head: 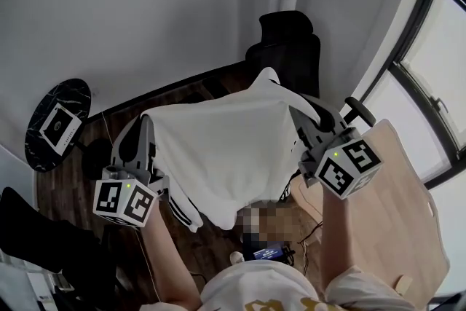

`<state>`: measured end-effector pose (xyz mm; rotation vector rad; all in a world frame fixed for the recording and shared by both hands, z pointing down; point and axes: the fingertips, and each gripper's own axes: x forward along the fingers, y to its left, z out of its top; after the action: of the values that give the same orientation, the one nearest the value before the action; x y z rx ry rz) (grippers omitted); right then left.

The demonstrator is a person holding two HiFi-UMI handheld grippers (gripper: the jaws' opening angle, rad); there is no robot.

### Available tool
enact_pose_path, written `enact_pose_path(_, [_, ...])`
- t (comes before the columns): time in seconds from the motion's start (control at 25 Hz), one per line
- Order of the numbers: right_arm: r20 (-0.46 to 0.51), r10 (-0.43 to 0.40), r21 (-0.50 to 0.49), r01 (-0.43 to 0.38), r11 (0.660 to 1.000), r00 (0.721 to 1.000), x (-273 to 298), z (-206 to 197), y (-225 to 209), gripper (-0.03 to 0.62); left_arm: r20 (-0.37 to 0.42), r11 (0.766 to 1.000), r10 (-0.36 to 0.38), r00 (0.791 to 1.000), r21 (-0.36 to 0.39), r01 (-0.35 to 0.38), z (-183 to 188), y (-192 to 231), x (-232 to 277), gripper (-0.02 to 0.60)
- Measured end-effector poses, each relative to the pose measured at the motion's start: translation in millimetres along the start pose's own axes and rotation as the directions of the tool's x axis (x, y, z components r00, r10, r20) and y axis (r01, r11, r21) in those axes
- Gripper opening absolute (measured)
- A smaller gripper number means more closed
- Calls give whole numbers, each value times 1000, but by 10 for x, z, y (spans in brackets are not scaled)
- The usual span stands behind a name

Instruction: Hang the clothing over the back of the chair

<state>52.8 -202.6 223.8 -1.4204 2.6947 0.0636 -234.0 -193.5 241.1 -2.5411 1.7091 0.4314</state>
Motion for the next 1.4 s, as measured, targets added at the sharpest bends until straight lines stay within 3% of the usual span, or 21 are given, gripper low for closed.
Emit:
enact_pose_path(0.2, [-7,1,-54,-2,999,1000,327,49,-207,19,-12,1000,-1,1000,27,1,-41,136,319,23])
enact_pose_path(0.28, [-34,11,-33,-13,999,999,473,-81,-305,20,-38,999,11,999,44,-9,-184,225,439,23])
enact_pose_path(0.44, [-87,30,-24,-33,999,996,735,-330,-517,20,-119,988,40,992,154,-21,-500,366,730,23])
enact_pose_path(0.72, [-222,60,-23,-66,998,973,1247,-974,-967,20,-244,986,69,967,166,-28,-1189,632,1201,23])
enact_pose_path(0.96, [-337,112,58,-98,993,935,1661,-1663,-1202,20,-388,991,104,916,115,-64,-1992,917,1388,23])
enact_pose_path(1.12, [-400,163,89,-139,986,902,1848,-2042,-1254,20,-475,987,136,870,144,-75,-2366,1008,1364,23])
enact_pose_path(1.24, [-460,203,84,-185,979,865,1948,-2329,-1267,20,-529,985,154,834,148,-88,-2627,1060,1328,23])
enact_pose_path(1.4, [-550,262,62,-274,960,793,2036,-2745,-1190,21,-589,985,163,791,148,-93,-2957,1142,1275,23])
